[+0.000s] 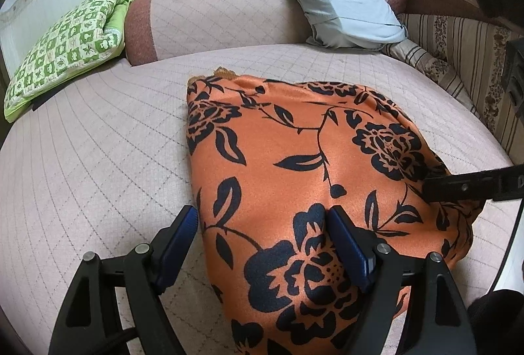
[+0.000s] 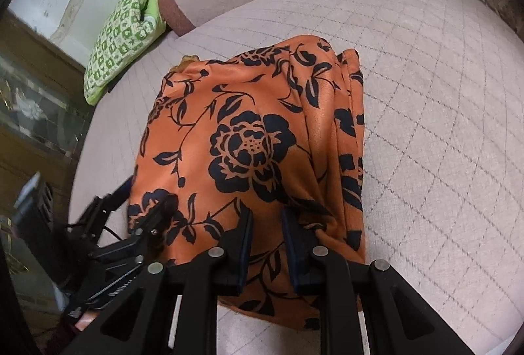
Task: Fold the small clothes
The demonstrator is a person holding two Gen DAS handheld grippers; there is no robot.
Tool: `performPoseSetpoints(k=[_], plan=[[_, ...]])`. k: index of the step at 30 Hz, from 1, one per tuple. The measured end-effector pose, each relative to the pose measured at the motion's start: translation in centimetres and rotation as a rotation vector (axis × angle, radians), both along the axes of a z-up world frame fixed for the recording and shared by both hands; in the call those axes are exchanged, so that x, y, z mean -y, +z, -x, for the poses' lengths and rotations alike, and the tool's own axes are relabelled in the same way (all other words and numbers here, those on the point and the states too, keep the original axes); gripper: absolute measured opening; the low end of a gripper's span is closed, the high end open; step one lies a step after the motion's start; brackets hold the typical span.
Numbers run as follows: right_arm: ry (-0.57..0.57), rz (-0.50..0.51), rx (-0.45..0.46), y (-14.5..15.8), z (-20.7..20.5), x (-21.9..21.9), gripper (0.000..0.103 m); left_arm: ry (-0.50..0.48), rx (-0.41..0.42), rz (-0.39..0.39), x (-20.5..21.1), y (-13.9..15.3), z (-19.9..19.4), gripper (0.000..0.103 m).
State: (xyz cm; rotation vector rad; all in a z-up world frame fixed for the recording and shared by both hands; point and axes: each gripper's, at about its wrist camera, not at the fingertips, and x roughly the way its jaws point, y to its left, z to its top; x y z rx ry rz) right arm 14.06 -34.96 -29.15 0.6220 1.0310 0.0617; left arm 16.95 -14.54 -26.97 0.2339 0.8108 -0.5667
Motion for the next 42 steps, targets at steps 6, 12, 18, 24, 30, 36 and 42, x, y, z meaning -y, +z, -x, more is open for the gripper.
performPoseSetpoints(k=[6, 12, 18, 24, 30, 36, 42], plan=[[-0.021, -0.064, 0.051, 1.8, 1.5, 1.8, 0.026, 0.084, 0.036, 0.113, -2.7, 2.1, -1.2, 0.082], [-0.134, -0.114, 0.149, 2.8, 4.1, 5.0, 0.08, 0.228, -0.069, 0.172, -5.7, 1.3, -4.5, 0.085], [-0.183, -0.204, 0.106, 0.7, 4.1, 7.0, 0.08, 0.255, -0.21, 0.237, -6.5, -0.1, -6.0, 0.086], [-0.172, -0.297, 0.071, -2.4, 2.7, 7.8, 0.08, 0.146, -0.246, 0.224, -4.4, -0.6, -5.5, 0.088], [-0.161, -0.339, 0.07, -3.8, 1.4, 8.3, 0.08, 0.113, -0.231, 0.207, -3.3, -0.7, -5.3, 0.088], [-0.145, -0.359, 0.069, -4.8, 1.1, 8.3, 0.08, 0.093, -0.197, 0.18, -2.3, -0.4, -4.6, 0.088], [-0.14, -0.394, 0.08, -5.9, 0.4, 8.3, 0.08, 0.083, -0.193, 0.172, -1.9, -0.6, -4.6, 0.088]])
